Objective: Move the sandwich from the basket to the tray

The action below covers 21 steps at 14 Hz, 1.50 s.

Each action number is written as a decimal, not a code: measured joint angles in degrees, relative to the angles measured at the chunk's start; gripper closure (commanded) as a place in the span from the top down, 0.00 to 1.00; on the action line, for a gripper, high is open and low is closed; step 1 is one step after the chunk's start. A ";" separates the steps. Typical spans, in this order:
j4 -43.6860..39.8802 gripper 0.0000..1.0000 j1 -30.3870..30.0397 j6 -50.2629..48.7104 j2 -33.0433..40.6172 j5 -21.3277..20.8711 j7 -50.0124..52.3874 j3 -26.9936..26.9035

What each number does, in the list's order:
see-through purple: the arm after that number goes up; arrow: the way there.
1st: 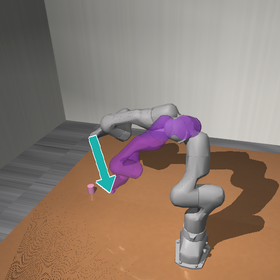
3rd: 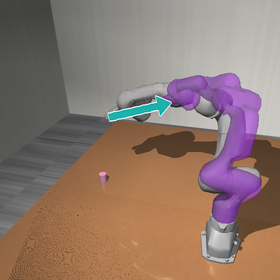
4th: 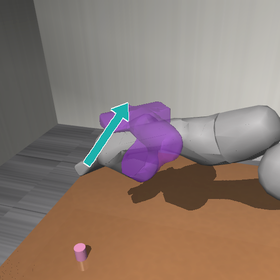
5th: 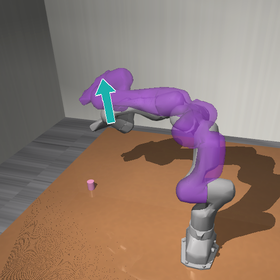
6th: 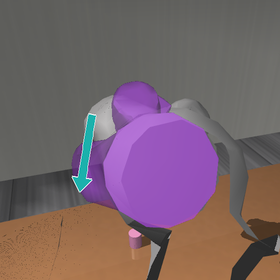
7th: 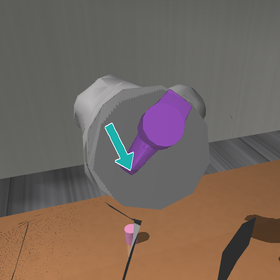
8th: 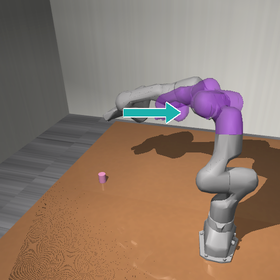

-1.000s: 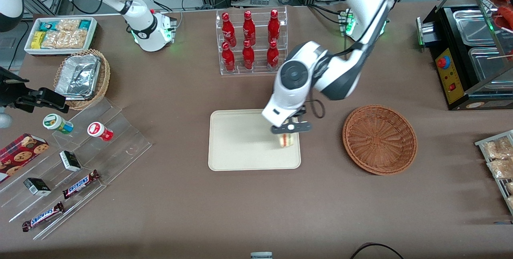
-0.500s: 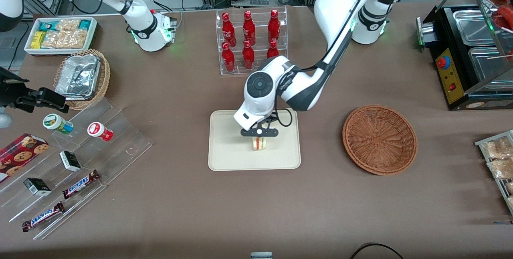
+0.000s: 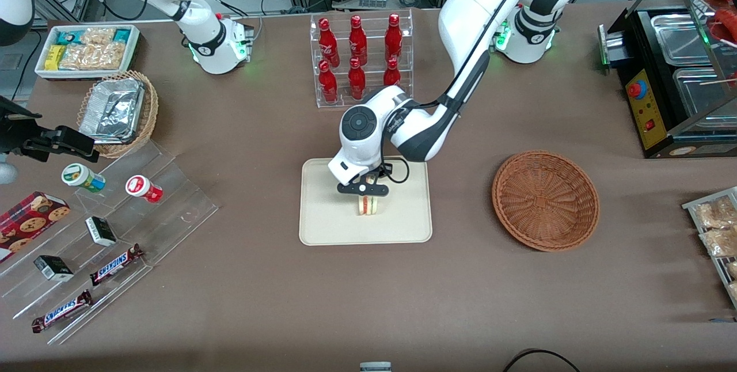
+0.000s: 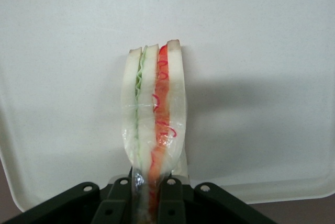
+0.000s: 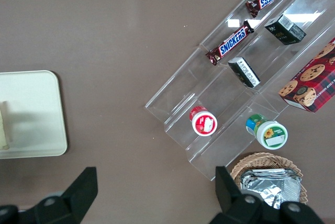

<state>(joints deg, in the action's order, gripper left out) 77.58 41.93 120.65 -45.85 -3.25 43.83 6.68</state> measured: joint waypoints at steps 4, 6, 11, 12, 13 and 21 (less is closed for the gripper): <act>-0.14 0.99 -0.01 0.02 -0.32 -0.03 0.05 -0.27; -0.82 0.99 -0.07 0.01 -0.27 -0.03 0.09 -0.65; -3.43 0.99 -1.66 -4.80 4.57 0.01 0.39 -1.19; -3.65 0.99 -2.32 -7.55 7.05 0.01 0.40 -1.21; -3.73 0.99 -3.09 -11.28 9.95 0.01 0.49 -1.27; -3.33 0.99 -15.61 -40.07 31.41 0.00 1.78 -1.84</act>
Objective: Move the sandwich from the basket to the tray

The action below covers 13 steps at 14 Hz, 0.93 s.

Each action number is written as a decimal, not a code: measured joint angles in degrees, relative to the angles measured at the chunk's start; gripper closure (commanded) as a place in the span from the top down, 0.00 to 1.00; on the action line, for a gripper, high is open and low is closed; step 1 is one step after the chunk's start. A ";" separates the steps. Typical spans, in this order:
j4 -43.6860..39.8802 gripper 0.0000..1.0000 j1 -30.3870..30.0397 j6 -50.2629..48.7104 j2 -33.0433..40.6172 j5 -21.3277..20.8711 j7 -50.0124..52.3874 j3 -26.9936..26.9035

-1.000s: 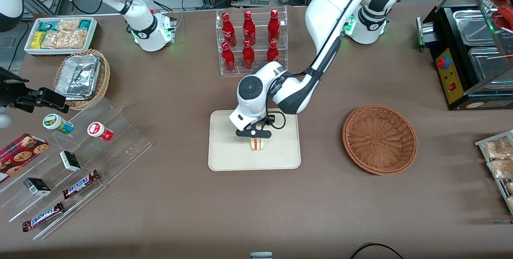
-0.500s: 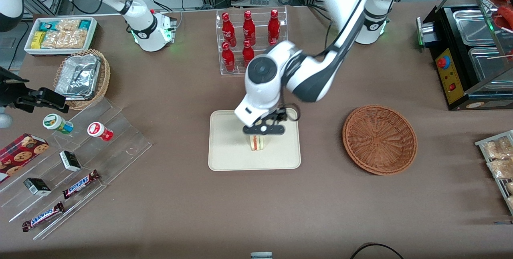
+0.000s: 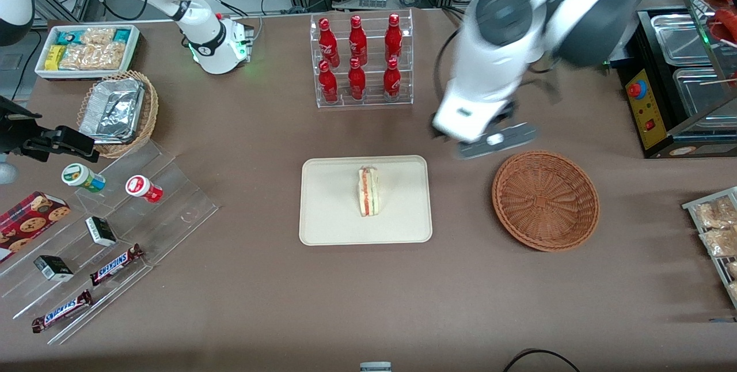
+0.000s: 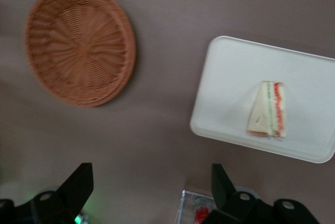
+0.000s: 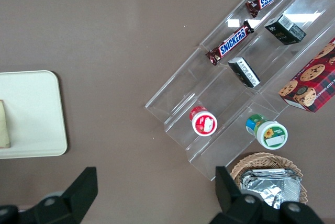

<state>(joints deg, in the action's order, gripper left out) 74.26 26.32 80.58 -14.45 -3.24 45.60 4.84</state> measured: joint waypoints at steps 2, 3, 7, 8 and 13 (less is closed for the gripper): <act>2.03 0.99 -4.21 -2.41 4.66 0.00 -5.02 -0.10; 3.34 0.99 -6.45 -3.49 6.87 0.00 -8.41 -0.15; 8.39 0.99 -16.01 -6.45 14.70 0.19 -24.66 -0.25; 9.83 0.99 -18.99 -6.55 16.60 0.72 -29.63 -0.31; 15.37 0.99 -28.76 -7.07 22.89 2.87 -46.84 -1.28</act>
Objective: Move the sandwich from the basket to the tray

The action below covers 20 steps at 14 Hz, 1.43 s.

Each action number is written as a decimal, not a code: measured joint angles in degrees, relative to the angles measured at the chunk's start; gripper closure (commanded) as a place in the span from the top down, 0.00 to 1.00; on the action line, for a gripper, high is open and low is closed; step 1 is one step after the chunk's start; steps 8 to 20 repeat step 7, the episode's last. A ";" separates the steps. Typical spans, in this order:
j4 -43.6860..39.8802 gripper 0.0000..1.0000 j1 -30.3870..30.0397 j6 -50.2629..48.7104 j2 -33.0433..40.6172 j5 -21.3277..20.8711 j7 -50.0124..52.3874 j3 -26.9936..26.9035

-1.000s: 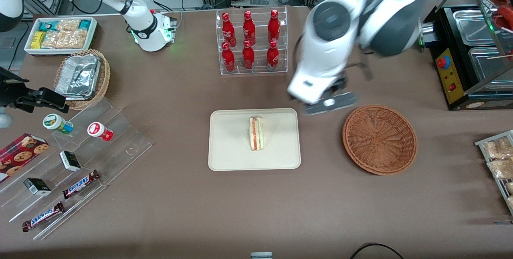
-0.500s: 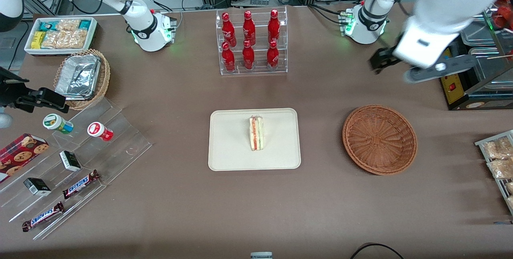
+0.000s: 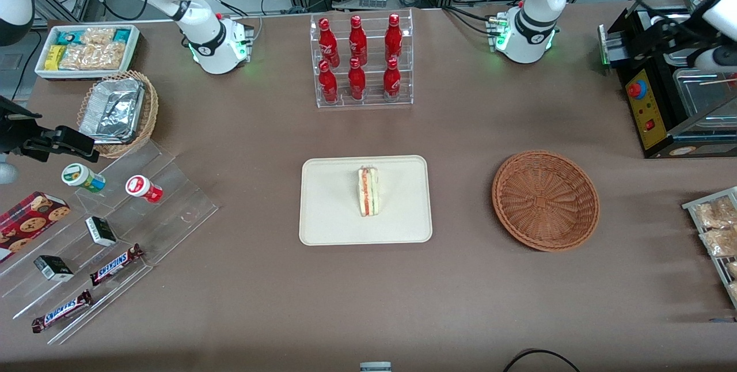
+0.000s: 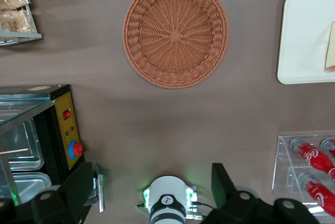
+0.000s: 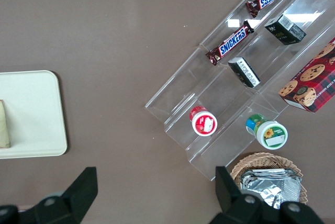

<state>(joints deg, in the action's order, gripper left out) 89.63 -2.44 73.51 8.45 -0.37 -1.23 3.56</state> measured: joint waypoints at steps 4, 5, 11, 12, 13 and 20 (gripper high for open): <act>-0.05 0.99 3.26 0.53 -0.65 0.05 3.31 -0.77; -0.21 0.99 5.03 0.70 -0.89 0.05 3.87 -2.09; -0.97 0.99 6.90 0.89 -1.49 0.11 3.92 -4.20; -0.97 0.99 6.90 0.89 -1.49 0.11 3.92 -4.20; -0.97 0.99 6.90 0.89 -1.49 0.11 3.92 -4.20; -0.97 0.99 6.90 0.89 -1.49 0.11 3.92 -4.20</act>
